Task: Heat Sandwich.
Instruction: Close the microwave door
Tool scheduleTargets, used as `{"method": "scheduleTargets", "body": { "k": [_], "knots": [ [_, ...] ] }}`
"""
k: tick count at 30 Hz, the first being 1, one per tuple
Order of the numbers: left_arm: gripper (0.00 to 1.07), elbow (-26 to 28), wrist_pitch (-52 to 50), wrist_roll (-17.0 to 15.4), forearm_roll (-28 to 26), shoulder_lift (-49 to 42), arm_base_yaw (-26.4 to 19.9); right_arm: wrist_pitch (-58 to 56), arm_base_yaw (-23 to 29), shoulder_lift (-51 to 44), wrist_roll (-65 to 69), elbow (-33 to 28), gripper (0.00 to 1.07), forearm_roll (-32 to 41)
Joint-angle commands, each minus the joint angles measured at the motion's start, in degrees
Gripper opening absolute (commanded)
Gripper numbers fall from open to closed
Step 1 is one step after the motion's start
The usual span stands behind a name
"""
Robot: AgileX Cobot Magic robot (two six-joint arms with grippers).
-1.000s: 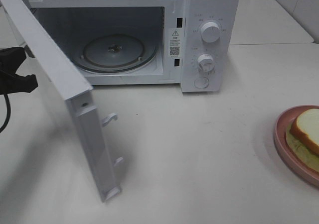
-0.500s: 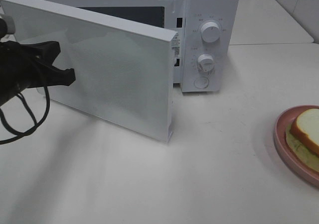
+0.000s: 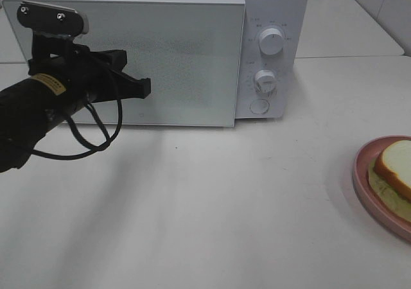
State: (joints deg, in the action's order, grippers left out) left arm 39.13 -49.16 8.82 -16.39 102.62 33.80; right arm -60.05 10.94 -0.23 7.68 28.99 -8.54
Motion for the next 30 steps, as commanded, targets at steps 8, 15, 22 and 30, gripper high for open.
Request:
{"method": "scheduleTargets", "body": {
  "k": [8,15,22,30],
  "knots": [
    [0.0,11.0,4.7,2.8,-4.3,4.6,2.3,0.4,-0.3,-1.5,-0.6,-0.2,0.76,0.1],
    [0.0,17.7,7.6,2.9,-4.6,8.1,3.4,0.4,-0.3,-1.5,-0.6,-0.2,0.76,0.1],
    [0.0,21.0,9.1,2.9,-5.9,10.1,3.4,0.4,-0.3,-1.5,-0.6,-0.2,0.76,0.1],
    [0.0,26.0,10.5,3.3,-7.6,13.5,3.4,0.4,-0.3,-1.5,-0.5,-0.2,0.76,0.1]
  ]
}}
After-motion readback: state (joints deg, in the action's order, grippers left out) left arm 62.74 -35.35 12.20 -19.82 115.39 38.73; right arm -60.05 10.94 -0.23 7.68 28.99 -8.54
